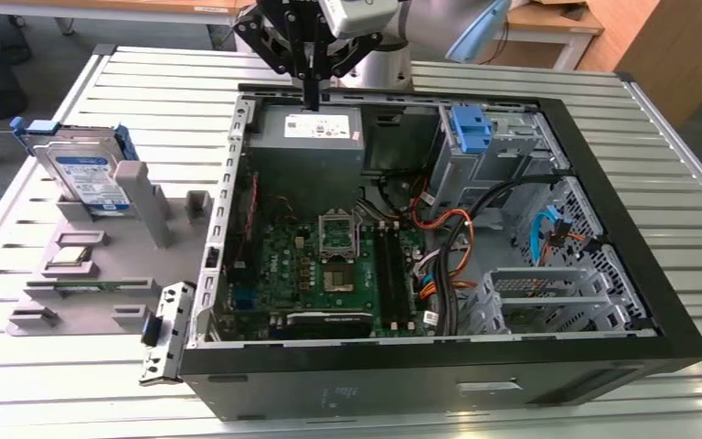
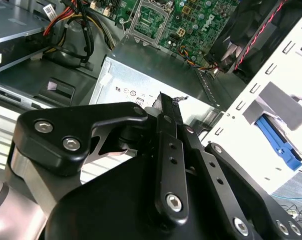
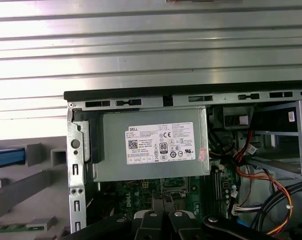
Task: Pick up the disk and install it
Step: 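Reach for the disk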
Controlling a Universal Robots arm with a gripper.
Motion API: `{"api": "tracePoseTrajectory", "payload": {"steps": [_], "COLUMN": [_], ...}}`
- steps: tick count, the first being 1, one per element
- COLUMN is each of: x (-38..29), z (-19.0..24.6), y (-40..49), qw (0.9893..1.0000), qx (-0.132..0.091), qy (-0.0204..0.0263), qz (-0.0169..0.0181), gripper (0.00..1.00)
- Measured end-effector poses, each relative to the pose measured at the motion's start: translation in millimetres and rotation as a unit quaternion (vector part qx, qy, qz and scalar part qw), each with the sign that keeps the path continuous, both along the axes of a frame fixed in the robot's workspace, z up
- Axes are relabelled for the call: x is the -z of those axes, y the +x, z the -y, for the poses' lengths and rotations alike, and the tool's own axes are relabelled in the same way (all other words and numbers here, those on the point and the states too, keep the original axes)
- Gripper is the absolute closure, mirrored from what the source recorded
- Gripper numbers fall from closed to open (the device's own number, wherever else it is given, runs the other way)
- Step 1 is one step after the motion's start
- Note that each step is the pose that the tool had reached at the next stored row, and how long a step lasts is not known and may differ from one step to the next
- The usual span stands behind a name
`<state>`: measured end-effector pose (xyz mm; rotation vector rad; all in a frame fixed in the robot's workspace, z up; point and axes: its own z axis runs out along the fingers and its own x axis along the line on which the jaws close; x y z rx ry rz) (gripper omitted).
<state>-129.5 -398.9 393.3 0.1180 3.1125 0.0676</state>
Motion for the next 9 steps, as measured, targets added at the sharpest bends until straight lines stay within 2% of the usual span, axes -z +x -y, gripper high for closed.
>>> {"api": "tracePoseTrajectory", "payload": {"steps": [9], "x": [0.0], "z": [0.0], "y": [-0.5], "qw": [1.0], "qx": [0.0], "qy": [0.0], "qz": [0.0], "gripper": [0.9]}}
